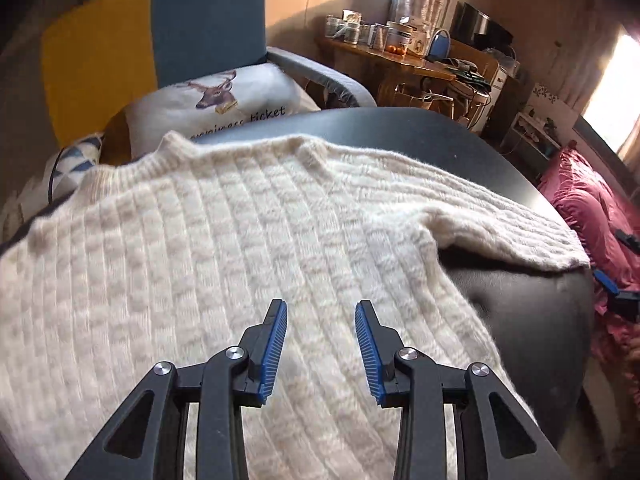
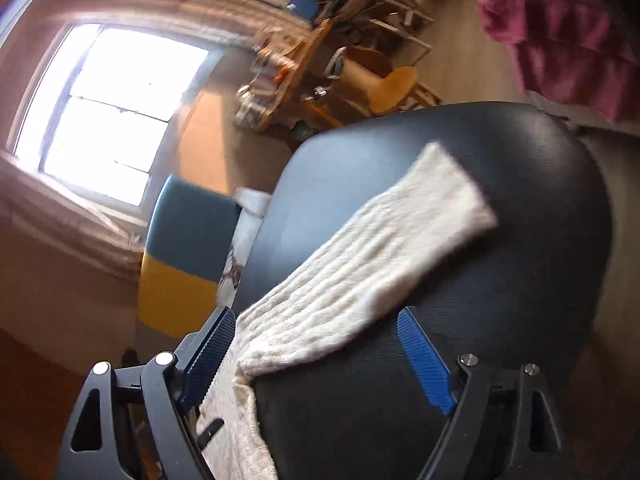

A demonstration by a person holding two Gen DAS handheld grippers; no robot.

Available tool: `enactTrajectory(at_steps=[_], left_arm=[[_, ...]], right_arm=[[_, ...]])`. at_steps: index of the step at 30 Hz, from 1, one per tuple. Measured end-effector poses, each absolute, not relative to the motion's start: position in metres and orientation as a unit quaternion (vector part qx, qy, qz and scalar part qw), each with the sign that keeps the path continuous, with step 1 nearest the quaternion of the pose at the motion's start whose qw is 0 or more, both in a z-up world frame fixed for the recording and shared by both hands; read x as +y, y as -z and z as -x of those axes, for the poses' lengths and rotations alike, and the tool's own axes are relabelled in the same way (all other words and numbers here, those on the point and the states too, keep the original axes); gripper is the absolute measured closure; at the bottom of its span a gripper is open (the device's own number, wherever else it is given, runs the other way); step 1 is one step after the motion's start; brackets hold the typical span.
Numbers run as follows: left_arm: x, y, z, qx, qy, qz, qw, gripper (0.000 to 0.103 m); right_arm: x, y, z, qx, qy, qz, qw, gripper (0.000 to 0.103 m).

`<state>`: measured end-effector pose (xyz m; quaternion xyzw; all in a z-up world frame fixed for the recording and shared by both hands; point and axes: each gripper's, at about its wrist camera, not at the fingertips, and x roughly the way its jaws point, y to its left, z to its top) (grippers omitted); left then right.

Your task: Fold clothes

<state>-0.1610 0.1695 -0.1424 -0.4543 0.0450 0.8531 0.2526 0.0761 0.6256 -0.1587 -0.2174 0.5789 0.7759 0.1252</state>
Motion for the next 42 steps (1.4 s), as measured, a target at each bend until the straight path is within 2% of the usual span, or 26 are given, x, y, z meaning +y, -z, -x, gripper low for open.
enactTrajectory(at_steps=[3, 6, 12, 13, 14, 16, 20, 28, 35, 39, 42], left_arm=[[0.156, 0.149, 0.149, 0.026, -0.85, 0.469, 0.239, 0.065], [0.15, 0.153, 0.14, 0.025, -0.848, 0.476, 0.231, 0.064], [0.149, 0.16, 0.131, 0.025, -0.843, 0.484, 0.232, 0.061], [0.15, 0.161, 0.131, 0.027, -0.842, 0.485, 0.233, 0.06], [0.151, 0.161, 0.13, 0.03, -0.842, 0.485, 0.233, 0.059], [0.152, 0.162, 0.128, 0.034, -0.843, 0.483, 0.236, 0.056], [0.153, 0.163, 0.124, 0.041, -0.843, 0.479, 0.239, 0.052], [0.152, 0.16, 0.125, 0.036, -0.836, 0.491, 0.243, 0.052], [0.141, 0.154, 0.123, 0.007, -0.827, 0.507, 0.244, 0.052], [0.138, 0.146, 0.124, -0.031, -0.812, 0.524, 0.256, 0.052], [0.142, 0.136, 0.131, -0.064, -0.801, 0.532, 0.268, 0.052]], right_arm=[[0.646, 0.181, -0.092, 0.639, -0.724, 0.21, 0.153, 0.017], [0.652, 0.193, -0.088, 0.666, -0.708, 0.18, 0.15, 0.017], [0.651, 0.193, -0.067, 0.651, -0.718, 0.15, 0.192, 0.019], [0.651, 0.195, -0.063, 0.644, -0.719, 0.165, 0.203, 0.032], [0.65, 0.196, -0.06, 0.637, -0.719, 0.18, 0.214, 0.068], [0.652, 0.208, -0.057, 0.648, -0.7, 0.201, 0.221, 0.1], [0.656, 0.221, -0.06, 0.677, -0.689, 0.157, 0.207, 0.1], [0.655, 0.189, -0.031, 0.566, -0.754, 0.234, 0.237, 0.098], [0.654, 0.174, -0.029, 0.575, -0.769, 0.199, 0.197, 0.098], [0.627, 0.144, 0.01, 0.504, -0.821, 0.235, 0.131, 0.098], [0.578, 0.124, 0.054, 0.399, -0.862, 0.304, 0.069, 0.098]])
